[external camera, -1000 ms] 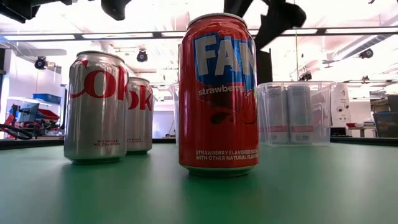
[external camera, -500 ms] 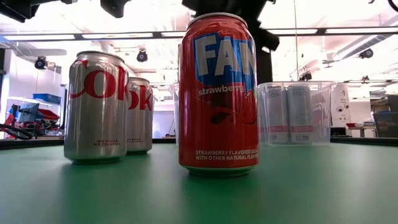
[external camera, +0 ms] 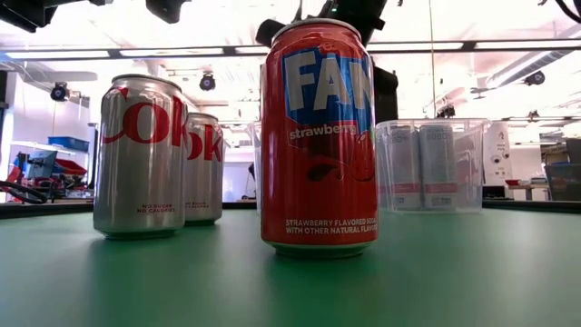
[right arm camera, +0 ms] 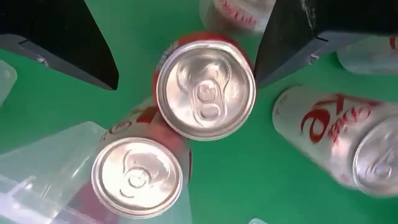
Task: Sort soda cans
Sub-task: Put the top orange soda can into the top center transparent bin aligned with the other orange soda cans
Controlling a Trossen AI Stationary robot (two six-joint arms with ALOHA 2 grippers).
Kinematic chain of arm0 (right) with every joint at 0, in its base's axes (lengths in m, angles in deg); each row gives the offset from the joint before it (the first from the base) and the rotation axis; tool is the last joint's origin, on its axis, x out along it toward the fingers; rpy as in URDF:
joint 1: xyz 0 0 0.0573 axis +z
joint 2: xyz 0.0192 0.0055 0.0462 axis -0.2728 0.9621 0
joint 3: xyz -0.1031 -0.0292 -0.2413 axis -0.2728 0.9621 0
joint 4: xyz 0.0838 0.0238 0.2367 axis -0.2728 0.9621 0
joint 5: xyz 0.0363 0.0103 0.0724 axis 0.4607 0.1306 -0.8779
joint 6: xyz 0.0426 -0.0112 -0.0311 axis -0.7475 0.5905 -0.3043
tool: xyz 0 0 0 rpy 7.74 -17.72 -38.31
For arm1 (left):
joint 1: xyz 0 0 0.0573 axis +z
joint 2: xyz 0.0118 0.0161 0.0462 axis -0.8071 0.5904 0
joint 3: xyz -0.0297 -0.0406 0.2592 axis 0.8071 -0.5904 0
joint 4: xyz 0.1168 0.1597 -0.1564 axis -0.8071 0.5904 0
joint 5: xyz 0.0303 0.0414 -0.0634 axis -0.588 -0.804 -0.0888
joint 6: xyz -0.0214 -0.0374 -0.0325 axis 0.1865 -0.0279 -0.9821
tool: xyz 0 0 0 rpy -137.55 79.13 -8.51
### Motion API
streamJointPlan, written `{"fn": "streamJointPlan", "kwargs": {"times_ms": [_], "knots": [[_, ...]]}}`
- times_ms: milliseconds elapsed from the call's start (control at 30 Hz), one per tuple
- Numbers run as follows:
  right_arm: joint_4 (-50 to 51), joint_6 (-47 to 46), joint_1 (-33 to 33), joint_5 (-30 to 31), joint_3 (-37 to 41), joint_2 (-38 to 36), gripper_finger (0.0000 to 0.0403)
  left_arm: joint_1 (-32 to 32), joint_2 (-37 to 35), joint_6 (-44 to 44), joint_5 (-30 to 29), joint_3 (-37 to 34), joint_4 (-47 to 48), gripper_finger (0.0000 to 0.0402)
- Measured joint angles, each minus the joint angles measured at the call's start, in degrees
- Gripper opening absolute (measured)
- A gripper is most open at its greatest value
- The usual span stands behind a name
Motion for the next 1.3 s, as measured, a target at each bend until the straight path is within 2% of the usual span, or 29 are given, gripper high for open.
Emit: {"fn": "streamJointPlan", "kwargs": {"times_ms": [400,733,833,1100,1300], "knots": [[-2.66,-0.35,-0.28,-3.95,0.07,0.39,0.0368,0.0,0.0,-0.15,0.0,0.0,-0.02,0.0316],[-7.64,2.05,-3.2,-7.96,-0.08,5.84,0.0368,0.0,0.0,-0.2,0.0,0.0,-0.01,0.0316],[-8.54,2.15,-3.75,-10.27,-0.13,6.03,0.0358,0.01,0.0,-0.23,0.0,0.0,0.04,0.0316],[-8.59,3.43,-3.69,-11.21,-0.4,5.57,0.0315,0.02,0.0,-0.44,0.0,0.0,0.44,0.0316],[-8.37,4.7,-3.6,-11.9,-0.92,5.57,0.0358,0.01,0.0,-0.63,0.0,-0.01,0.73,0.0316]]}}
